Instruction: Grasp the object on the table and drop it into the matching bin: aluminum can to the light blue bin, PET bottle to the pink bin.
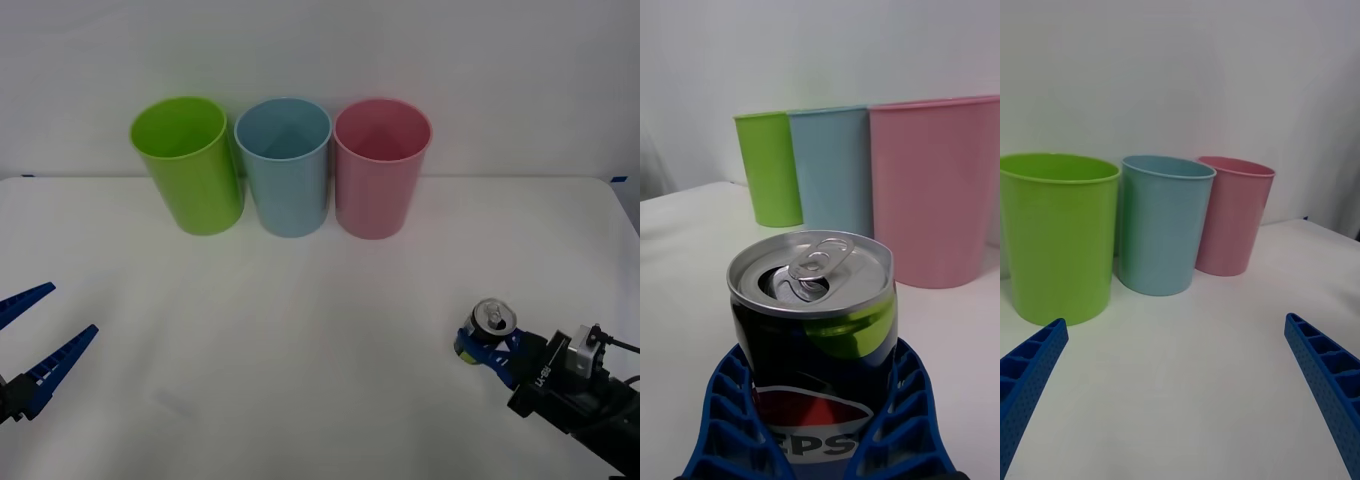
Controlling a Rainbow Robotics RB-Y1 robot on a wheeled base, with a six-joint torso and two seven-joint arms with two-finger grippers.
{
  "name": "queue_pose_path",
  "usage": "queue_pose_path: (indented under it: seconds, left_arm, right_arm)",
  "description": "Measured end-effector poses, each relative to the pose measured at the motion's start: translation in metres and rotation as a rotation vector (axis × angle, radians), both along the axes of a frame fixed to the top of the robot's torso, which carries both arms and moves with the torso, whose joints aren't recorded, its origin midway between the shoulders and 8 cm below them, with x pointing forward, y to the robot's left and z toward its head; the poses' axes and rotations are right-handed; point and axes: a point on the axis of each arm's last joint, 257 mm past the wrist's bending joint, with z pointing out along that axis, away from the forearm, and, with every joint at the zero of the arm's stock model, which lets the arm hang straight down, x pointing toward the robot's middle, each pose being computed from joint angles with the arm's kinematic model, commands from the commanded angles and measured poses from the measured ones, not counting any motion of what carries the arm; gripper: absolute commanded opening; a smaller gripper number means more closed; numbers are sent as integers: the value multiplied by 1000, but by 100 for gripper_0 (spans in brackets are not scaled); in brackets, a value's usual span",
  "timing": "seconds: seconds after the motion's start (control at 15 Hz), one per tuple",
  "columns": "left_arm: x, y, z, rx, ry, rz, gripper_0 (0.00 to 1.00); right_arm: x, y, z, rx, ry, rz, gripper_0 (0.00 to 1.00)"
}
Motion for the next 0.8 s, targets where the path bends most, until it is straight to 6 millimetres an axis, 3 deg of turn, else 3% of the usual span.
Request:
queue_pose_path:
  seconds: [0.8]
  left_arm:
    - [0, 0, 0, 0, 0, 0, 100]
  right_arm:
    - [7, 44, 122, 116, -71, 157, 0]
